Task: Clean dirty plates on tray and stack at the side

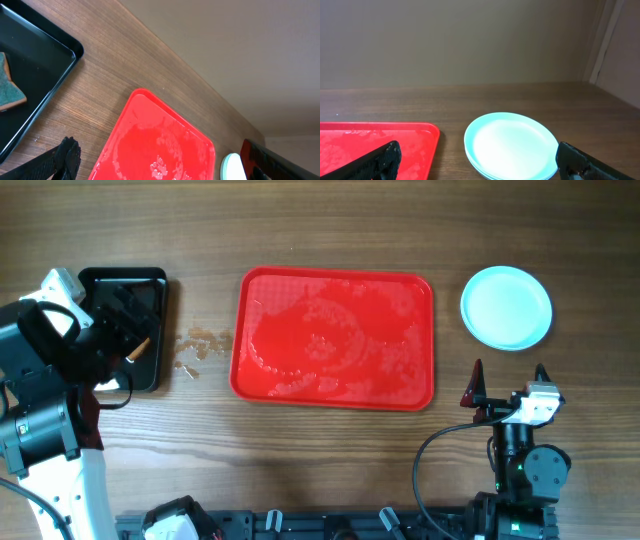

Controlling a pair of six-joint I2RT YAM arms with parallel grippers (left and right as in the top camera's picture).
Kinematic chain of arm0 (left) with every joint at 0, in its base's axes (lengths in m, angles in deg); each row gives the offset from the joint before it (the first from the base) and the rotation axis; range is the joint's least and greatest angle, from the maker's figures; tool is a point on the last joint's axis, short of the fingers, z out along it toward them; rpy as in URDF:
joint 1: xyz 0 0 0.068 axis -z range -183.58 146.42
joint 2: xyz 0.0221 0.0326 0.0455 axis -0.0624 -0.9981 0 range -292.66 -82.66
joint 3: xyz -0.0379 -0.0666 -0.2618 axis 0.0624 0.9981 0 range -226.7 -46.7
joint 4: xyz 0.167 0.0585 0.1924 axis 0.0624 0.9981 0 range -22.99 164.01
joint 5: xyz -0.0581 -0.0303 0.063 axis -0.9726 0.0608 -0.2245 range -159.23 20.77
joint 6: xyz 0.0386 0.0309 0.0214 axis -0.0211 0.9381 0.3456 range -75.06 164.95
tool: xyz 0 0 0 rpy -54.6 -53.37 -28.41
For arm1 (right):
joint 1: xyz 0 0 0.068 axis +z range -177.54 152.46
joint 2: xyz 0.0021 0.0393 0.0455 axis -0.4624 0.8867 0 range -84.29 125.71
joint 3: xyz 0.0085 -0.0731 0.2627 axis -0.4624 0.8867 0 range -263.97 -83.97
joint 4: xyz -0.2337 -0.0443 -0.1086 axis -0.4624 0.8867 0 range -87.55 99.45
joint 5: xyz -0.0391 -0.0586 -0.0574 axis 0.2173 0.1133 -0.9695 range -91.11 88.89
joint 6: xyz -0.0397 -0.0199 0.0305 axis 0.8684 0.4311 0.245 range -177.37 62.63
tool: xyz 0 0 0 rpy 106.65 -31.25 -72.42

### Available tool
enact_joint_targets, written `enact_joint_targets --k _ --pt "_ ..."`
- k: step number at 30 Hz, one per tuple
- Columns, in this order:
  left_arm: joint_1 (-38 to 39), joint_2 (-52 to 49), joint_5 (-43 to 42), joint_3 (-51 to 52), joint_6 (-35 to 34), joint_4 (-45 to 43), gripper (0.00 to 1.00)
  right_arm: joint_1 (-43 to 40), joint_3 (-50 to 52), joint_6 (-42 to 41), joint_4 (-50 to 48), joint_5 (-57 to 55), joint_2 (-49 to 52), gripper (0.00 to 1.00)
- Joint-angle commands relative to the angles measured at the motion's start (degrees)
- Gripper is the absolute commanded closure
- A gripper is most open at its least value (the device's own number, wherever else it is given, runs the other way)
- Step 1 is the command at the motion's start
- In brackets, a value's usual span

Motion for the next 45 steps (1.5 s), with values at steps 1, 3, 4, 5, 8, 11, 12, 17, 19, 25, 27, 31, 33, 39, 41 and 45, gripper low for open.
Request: enact_joint_targets --k 1,3,4,5,8,11,12,17,19,25,27,31,33,39,41,45 --pt "0.22 -0.22 -0.90 -0.22 0.11 -0.04 0.00 -0.31 0.09 -0.11 -0.07 -0.63 -0.83 0.00" --pt "0.22 -0.22 -0.90 -0.22 0.11 -0.04 0.00 -0.31 0.09 -0.11 -0.07 -0.63 -0.83 0.00" --pt "0.22 -0.22 -0.87 -0.22 0.11 -0.04 0.00 -0.31 0.09 -0.11 -0.07 -0.63 -0.83 0.00" --pt "0.22 -0.22 -0.90 -0.22 0.11 -0.04 0.00 -0.31 0.09 -0.11 -0.07 -0.63 -0.83 0.00" --pt "0.22 -0.22 -0.90 -0.22 0.11 -0.04 0.00 -0.31 0.09 -0.09 -0.07 -0.63 -0.83 0.00" --pt "0.22 -0.22 -0.90 -0.22 0.11 -0.04 0.00 -0.31 0.09 -0.11 -0.07 -0.63 -0.83 0.00" --pt "0.22 -0.22 -0.90 -0.22 0.11 -0.04 0.00 -0.31 0.09 -0.11 -0.07 -0.63 -0.83 0.00" --pt "0.22 -0.22 -0.90 -0.22 0.11 -0.04 0.00 -0.31 0.09 -0.11 -0.07 -0.63 -0.83 0.00" --pt "0.22 -0.22 -0.90 -0.22 0.11 -0.04 0.00 -0.31 0.09 -0.11 -0.07 -0.63 -0.83 0.00" --pt "0.13 -0.26 -0.09 -0.22 1.05 1.05 0.00 -0.31 0.09 -0.11 -0.07 -0.63 -0.83 0.00" --pt "0.07 -0.20 1.40 -0.22 1.66 3.39 0.00 -0.31 0.09 -0.11 -0.07 -0.61 -0.83 0.00" --pt "1.33 1.20 1.57 0.79 2.27 8.17 0.00 -0.31 0.09 -0.11 -0.07 -0.63 -0.83 0.00" --pt "3.23 2.95 3.17 3.21 3.80 7.37 0.00 -0.31 0.09 -0.11 -0.07 -0.63 -0.83 0.00" --pt "10.54 14.36 11.02 19.50 5.07 -5.66 0.00 -0.31 0.09 -0.11 -0.07 -0.63 -0.83 0.00" --pt "11.74 19.41 11.21 26.10 5.07 -12.00 0.00 -0.31 0.09 -0.11 -0.07 -0.61 -0.83 0.00" --pt "12.87 28.96 11.21 39.71 5.09 -26.14 0.00 -0.31 0.09 -0.11 -0.07 -0.63 -0.83 0.00"
